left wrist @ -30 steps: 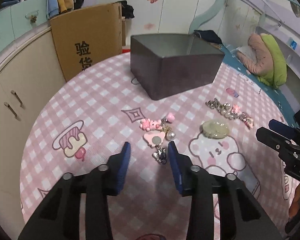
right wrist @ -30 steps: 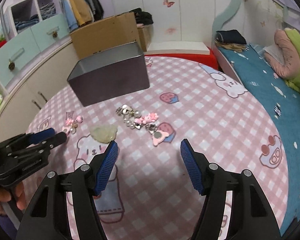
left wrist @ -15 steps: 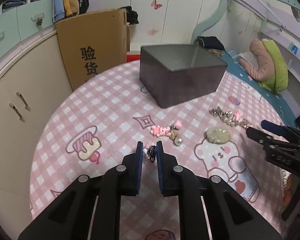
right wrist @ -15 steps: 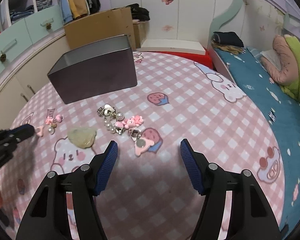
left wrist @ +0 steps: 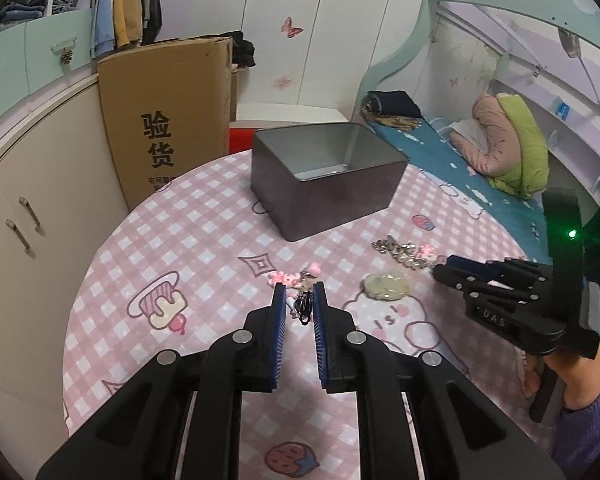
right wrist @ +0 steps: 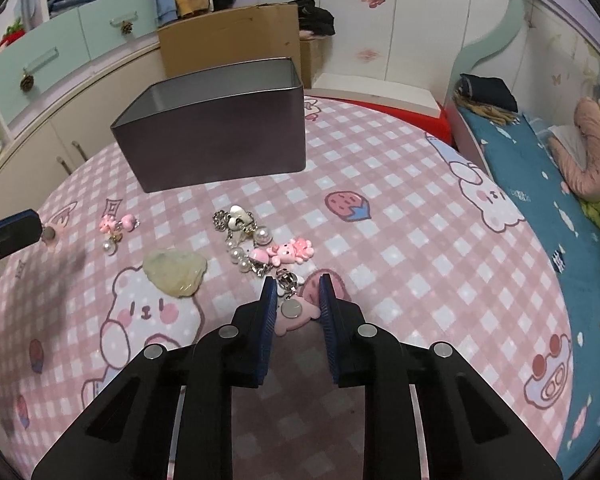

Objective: Organize jewelry
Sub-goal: 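Grasp the silver charm with left gripper while right grasps pink bear charm, then lower both charms into the grey box and open both grippers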

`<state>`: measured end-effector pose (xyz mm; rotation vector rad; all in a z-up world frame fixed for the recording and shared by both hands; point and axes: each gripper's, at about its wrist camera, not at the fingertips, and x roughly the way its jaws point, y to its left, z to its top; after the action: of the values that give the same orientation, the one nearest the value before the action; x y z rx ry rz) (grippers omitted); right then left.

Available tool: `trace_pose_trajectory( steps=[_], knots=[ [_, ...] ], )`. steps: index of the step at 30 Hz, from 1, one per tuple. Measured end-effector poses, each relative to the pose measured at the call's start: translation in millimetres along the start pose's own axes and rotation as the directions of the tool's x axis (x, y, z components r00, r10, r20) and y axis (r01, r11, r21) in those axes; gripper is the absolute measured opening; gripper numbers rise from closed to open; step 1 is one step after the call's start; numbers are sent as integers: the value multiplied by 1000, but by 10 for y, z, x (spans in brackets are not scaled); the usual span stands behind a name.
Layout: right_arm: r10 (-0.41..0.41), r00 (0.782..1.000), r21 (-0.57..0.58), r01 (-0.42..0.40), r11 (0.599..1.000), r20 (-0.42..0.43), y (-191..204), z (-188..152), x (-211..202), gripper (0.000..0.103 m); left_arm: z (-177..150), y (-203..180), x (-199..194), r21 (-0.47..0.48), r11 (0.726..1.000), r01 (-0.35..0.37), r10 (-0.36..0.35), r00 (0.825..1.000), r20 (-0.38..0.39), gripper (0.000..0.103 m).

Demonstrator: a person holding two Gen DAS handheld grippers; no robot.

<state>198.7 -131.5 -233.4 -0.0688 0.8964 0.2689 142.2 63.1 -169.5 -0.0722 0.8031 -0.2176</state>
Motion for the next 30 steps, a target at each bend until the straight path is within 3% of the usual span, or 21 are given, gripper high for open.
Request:
trace_pose_trajectory(
  steps=[11, 17, 23, 30],
  knots=[
    [25, 997, 48, -29, 998, 77, -127, 94, -394, 22, 226, -72, -203, -4, 992, 125, -125, 991, 41, 12],
    [40, 989, 45, -47, 998, 143, -128, 368, -612, 22, 608, -72, -275, 0, 980, 201, -200, 976, 81, 12],
    [79, 979, 36, -87, 996, 187, -76, 717, -672, 22, 1038, -25, -93, -24, 967, 253, -252, 966, 62, 12],
    [136, 977, 36, -143, 989, 165, 90, 1165, -410, 22, 1312, 13, 375, -59, 976, 211, -212, 977, -13, 12]
  ],
)
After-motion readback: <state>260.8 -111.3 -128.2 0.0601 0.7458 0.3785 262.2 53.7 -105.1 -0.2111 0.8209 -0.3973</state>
